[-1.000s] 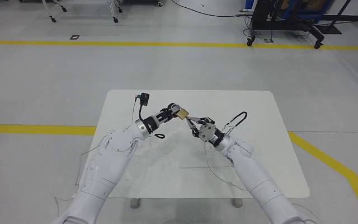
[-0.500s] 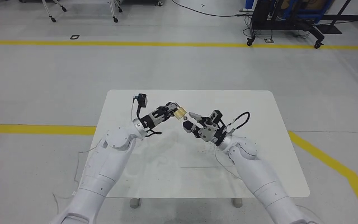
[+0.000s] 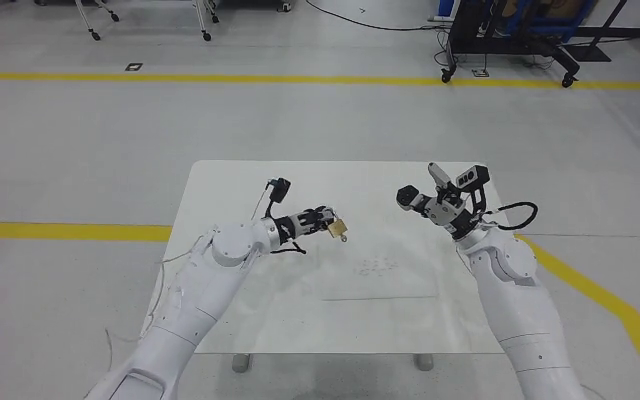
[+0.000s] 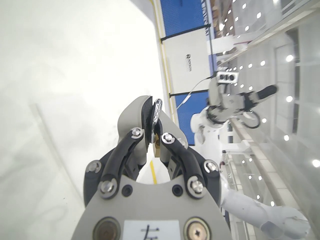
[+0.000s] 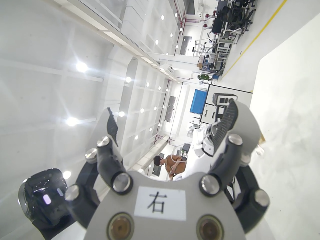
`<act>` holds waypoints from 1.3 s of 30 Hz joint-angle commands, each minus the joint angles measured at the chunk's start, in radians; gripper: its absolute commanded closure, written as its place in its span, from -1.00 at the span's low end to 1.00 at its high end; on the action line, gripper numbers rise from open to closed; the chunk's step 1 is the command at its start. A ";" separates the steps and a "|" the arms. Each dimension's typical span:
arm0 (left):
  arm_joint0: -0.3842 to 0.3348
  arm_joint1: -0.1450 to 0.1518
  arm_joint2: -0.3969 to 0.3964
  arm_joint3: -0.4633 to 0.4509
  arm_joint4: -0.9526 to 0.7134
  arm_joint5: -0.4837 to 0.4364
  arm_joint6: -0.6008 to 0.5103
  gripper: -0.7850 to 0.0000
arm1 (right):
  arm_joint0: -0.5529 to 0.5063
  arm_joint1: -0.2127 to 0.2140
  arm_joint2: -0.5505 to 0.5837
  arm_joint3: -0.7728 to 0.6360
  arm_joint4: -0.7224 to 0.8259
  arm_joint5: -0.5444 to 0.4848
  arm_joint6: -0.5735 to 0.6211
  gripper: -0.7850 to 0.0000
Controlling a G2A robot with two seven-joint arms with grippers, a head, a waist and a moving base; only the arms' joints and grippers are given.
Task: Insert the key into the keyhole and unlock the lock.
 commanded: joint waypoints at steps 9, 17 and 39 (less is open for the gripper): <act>-0.053 -0.023 0.156 0.026 0.278 0.135 -0.002 0.45 | 0.001 0.000 -0.003 0.001 0.000 0.000 0.000 -1.00; -0.080 -0.034 0.185 0.063 0.291 0.169 -0.071 -0.38 | 0.001 0.000 -0.003 0.001 0.000 0.000 0.000 -1.00; 0.129 0.065 -0.136 -0.370 0.615 0.125 0.273 -0.44 | -0.029 0.017 0.121 -0.069 -0.051 -0.096 -0.097 -1.00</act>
